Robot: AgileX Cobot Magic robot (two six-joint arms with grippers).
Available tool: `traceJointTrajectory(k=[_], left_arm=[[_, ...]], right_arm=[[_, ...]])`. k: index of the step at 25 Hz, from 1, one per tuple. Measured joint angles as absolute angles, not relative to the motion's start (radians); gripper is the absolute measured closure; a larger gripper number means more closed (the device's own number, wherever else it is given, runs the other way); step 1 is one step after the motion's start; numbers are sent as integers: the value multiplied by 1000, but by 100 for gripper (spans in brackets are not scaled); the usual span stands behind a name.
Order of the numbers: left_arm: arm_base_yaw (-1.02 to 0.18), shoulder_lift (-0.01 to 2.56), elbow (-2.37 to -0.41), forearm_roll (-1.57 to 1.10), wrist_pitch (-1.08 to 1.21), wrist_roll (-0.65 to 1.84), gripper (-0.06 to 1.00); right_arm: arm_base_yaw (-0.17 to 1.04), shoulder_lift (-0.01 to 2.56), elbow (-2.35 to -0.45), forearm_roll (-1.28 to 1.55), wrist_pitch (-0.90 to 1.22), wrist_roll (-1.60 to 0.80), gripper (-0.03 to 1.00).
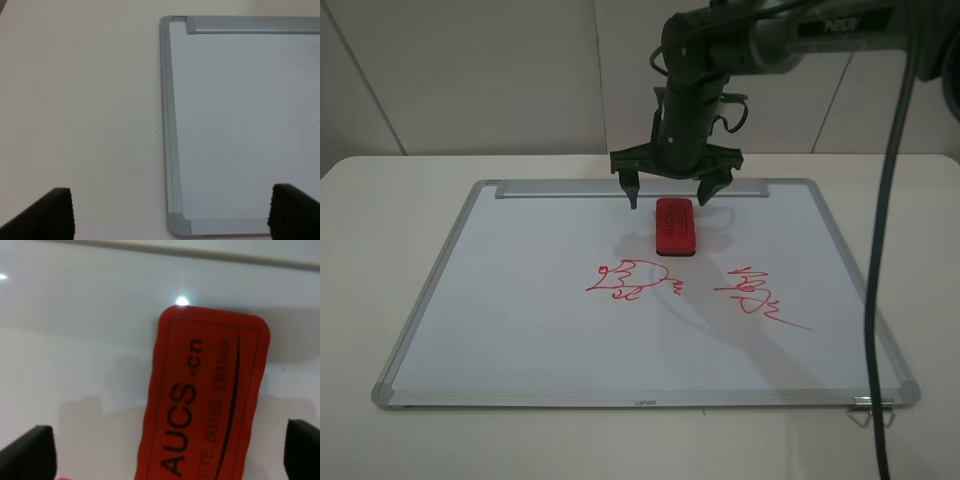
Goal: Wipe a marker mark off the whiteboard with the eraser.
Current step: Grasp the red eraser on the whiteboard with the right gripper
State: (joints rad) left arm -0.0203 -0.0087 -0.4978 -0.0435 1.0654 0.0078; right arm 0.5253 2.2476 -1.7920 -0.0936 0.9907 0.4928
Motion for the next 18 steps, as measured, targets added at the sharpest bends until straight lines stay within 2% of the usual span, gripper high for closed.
traceJointTrajectory(k=[18], left_arm=[[-20, -9, -498, -44, 1065, 8, 17]], right_arm=[[523, 2330, -1794, -193, 947, 604, 14]])
